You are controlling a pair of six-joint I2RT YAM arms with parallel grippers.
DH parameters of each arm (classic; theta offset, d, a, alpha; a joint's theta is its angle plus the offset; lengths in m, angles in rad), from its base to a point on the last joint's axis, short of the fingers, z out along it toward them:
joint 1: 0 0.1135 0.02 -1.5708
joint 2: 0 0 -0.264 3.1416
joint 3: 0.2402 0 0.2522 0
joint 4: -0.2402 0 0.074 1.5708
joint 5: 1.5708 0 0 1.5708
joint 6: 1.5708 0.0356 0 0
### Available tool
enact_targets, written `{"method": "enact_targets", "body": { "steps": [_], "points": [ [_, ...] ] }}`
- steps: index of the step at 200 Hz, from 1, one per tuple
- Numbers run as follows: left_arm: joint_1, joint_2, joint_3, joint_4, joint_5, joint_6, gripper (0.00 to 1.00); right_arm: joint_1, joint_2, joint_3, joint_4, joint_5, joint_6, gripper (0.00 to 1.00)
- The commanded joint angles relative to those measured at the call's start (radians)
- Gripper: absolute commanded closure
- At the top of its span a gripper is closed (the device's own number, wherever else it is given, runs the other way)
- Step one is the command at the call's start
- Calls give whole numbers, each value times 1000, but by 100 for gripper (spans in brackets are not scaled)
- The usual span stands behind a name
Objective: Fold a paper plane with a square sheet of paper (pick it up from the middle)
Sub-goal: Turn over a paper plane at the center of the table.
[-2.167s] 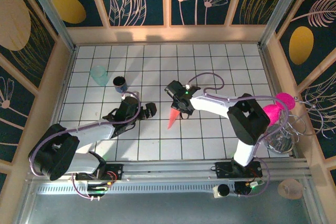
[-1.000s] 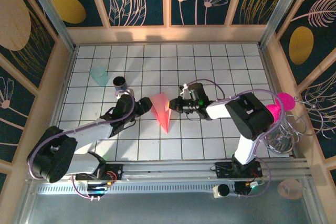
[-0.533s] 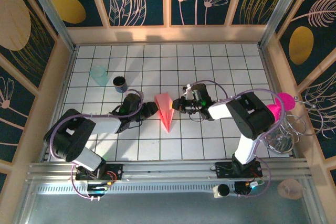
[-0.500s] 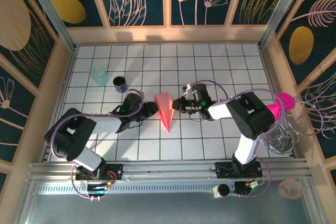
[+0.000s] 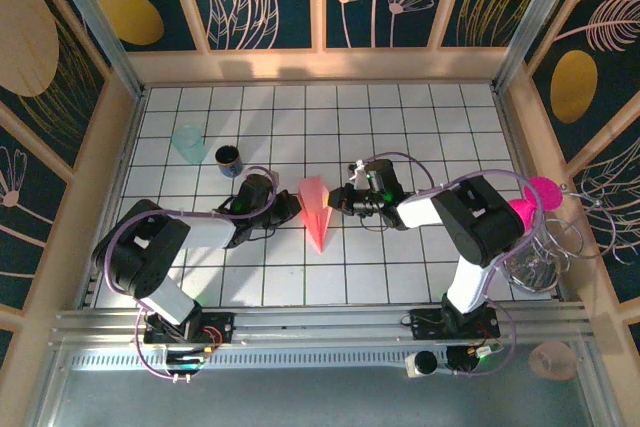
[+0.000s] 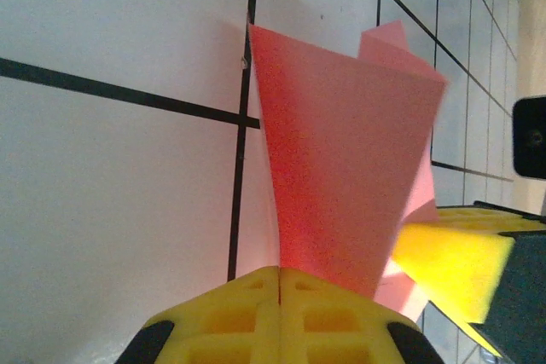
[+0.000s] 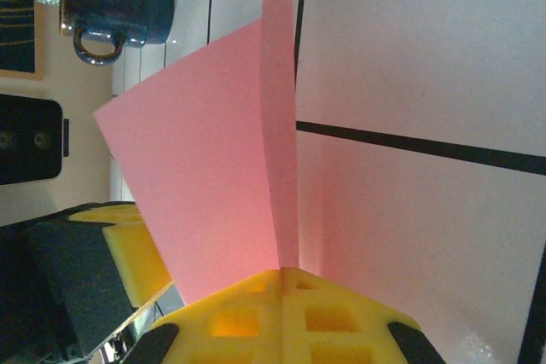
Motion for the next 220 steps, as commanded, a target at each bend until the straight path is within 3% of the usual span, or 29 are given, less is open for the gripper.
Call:
{"method": "enact_targets", "body": {
  "steps": [1,67,121,169,192,220],
  "points": [
    [4,-36,14,-39,-53,13,100,-10,-69,-24,4,31,-14,100],
    [4,-152,-22,-77,-179,18,100,-92,-151,-75,-30,105,-21,100],
    [5,-107,-47,-27,-166,-10,100,-98,-113,-94,-6,109,-2,100],
    [5,-32,-42,47,-91,-20,100,-93,-64,-70,-41,82,-11,100],
    [5,-6,-31,68,-57,-14,100,-85,-90,-39,-119,109,-44,93],
    [5,10,-14,72,-28,-5,100,-78,-149,28,-307,211,-112,78]
  ]
}}
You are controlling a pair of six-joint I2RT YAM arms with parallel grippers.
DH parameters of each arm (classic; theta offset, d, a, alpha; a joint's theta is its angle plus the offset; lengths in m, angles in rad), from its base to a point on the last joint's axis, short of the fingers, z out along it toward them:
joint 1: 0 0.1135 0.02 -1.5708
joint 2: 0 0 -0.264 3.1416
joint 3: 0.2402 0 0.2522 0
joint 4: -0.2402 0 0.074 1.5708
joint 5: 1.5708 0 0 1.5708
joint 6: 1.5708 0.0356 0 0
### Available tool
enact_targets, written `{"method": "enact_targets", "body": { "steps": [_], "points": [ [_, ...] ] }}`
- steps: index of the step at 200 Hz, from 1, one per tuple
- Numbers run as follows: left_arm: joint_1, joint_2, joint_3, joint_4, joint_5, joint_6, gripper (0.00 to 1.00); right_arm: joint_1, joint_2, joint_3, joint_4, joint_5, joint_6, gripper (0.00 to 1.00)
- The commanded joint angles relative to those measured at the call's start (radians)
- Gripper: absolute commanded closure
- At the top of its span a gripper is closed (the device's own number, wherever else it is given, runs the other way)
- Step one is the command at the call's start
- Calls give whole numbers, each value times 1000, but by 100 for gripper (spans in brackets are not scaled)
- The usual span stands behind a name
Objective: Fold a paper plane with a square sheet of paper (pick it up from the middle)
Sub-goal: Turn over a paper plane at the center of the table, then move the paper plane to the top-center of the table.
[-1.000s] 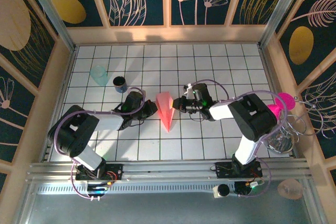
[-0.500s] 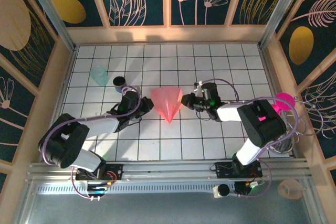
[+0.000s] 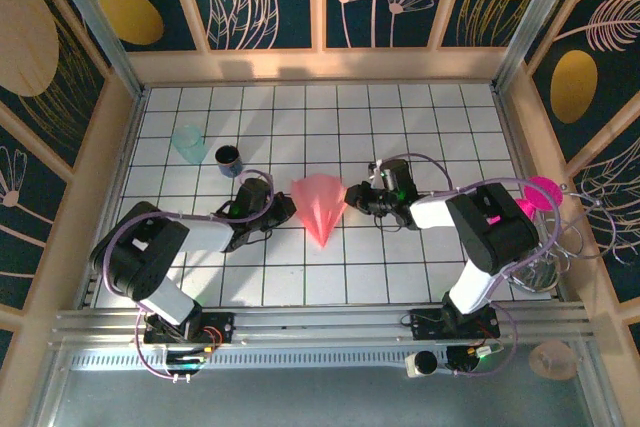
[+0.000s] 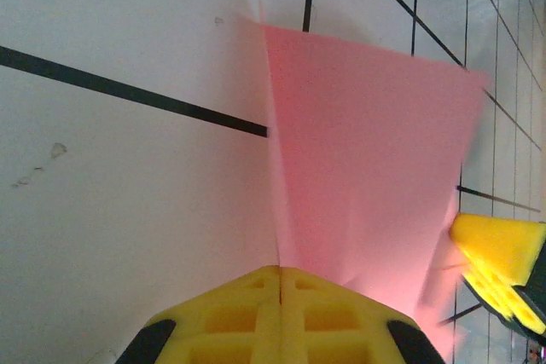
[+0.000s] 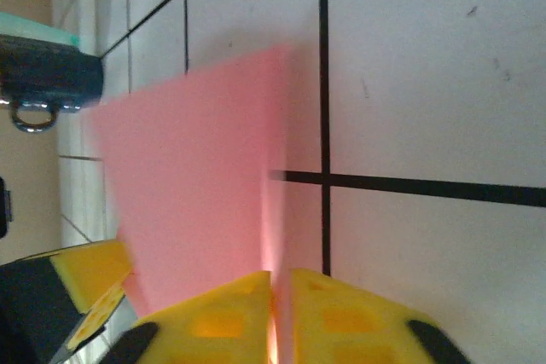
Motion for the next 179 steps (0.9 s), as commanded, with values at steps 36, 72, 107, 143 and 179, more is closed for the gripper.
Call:
{"method": "enact_targets", "body": {
  "steps": [36,72,107,143,179],
  "points": [
    [5,24,41,33,59,7,100,45,-151,117,-320,198,-130,61],
    [5,18,47,26,54,5,100,163,-151,146,-387,269,-108,57],
    [4,17,49,22,59,5,100,230,-103,155,-384,270,-74,52],
    [5,7,51,17,64,5,100,279,-52,198,-392,256,-83,52],
    [5,-4,53,14,68,7,100,315,-17,244,-432,275,-101,52]
  ]
}}
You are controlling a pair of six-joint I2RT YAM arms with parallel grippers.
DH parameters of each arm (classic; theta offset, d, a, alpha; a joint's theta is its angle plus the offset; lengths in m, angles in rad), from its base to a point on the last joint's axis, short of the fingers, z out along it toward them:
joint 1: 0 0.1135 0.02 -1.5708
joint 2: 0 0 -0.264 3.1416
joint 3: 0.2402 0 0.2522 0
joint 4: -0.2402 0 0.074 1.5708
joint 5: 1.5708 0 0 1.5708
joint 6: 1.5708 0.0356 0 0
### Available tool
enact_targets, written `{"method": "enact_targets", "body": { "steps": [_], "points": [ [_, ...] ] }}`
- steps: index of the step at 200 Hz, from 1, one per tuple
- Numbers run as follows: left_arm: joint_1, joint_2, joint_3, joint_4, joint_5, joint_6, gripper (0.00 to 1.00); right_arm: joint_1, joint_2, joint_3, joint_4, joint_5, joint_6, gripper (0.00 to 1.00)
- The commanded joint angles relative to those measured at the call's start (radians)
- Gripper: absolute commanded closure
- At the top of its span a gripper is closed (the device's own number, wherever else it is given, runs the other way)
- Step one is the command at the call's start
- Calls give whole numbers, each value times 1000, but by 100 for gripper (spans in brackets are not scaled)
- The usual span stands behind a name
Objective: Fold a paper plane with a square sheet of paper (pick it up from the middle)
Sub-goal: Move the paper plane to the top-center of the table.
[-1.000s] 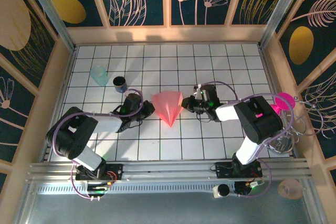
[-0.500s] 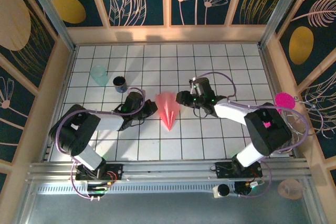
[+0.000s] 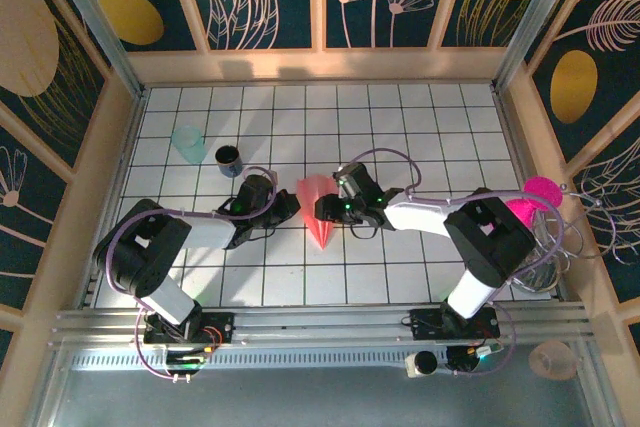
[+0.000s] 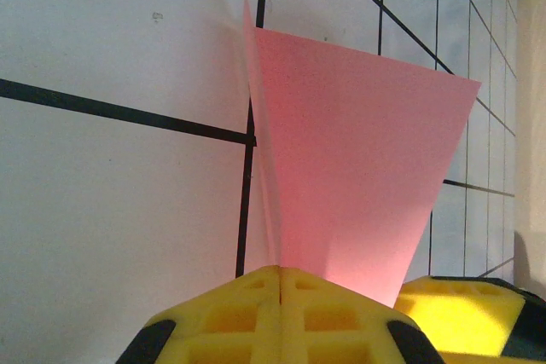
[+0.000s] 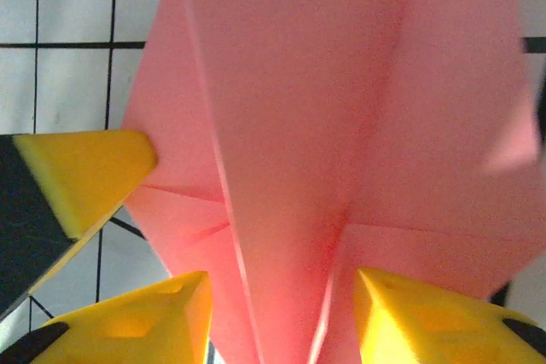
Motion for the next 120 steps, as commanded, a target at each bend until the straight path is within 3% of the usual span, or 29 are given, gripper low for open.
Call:
{"method": "enact_targets", "body": {
  "steps": [1,53,120],
  "points": [
    [5,-18,22,5,20,6,100,24,26,53,-43,34,-10,52],
    [5,-31,22,5,37,5,100,62,69,102,-94,72,-40,45],
    [4,-28,19,6,40,5,100,75,107,140,-138,92,-55,46]
  ]
}}
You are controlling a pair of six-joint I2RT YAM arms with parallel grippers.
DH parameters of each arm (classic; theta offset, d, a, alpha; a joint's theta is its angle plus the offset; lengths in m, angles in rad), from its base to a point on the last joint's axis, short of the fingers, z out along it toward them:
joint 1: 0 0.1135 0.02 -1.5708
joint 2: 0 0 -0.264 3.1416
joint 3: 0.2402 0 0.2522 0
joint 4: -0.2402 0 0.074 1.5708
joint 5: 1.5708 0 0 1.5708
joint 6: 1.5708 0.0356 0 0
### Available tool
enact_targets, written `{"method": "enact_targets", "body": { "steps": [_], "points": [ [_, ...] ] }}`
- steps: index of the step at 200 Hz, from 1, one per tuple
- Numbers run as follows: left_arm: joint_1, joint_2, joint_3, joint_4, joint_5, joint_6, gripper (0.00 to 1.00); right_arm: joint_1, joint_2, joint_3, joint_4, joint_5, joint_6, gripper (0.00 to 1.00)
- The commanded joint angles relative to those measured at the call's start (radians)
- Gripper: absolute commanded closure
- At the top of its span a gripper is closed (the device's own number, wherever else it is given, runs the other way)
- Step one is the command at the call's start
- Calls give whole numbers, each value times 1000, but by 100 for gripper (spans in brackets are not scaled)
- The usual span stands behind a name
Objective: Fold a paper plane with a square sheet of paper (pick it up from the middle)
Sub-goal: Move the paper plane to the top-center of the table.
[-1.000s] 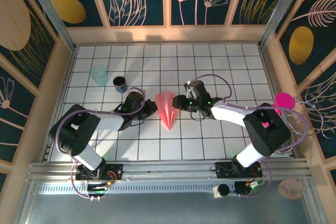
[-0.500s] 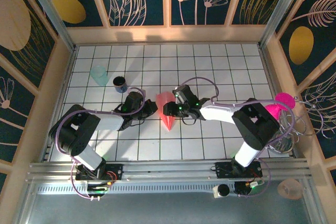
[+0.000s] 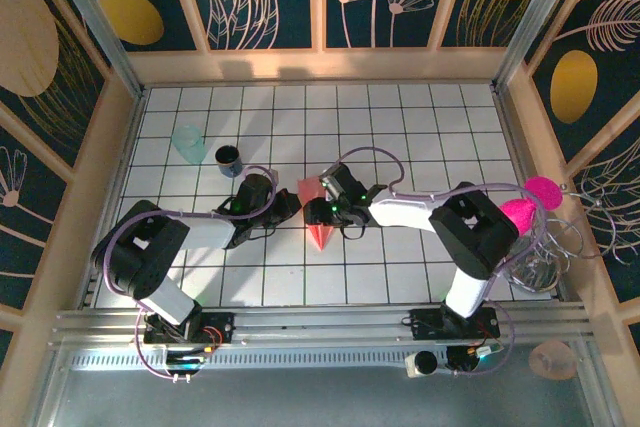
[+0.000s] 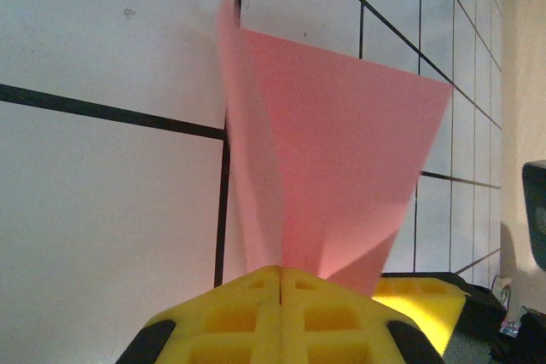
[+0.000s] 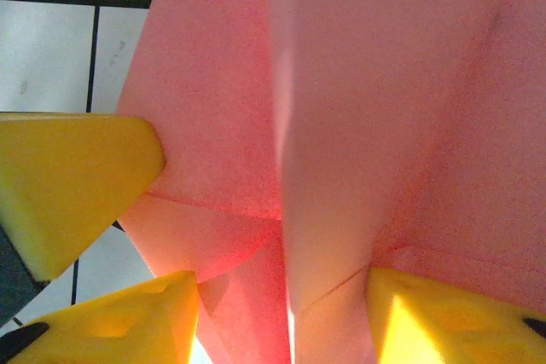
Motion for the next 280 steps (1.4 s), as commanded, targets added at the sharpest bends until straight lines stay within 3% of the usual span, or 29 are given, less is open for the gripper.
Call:
{"method": "enact_targets", "body": {
  "steps": [1,75,145,210,246,280],
  "points": [
    [4,-16,16,8,18,5,100,10,15,28,-41,35,-20,46],
    [5,-13,15,-2,5,8,100,12,-10,21,-83,113,4,59],
    [4,-17,17,-2,3,3,100,26,-2,28,-111,112,35,69],
    [6,-107,17,-138,-131,53,56,21,-5,77,-186,230,43,83],
    [6,-173,4,-206,-225,76,37,16,13,99,-222,260,43,89],
    [6,-212,-9,-247,-282,95,24,16,35,109,-234,256,53,88]
  ]
}}
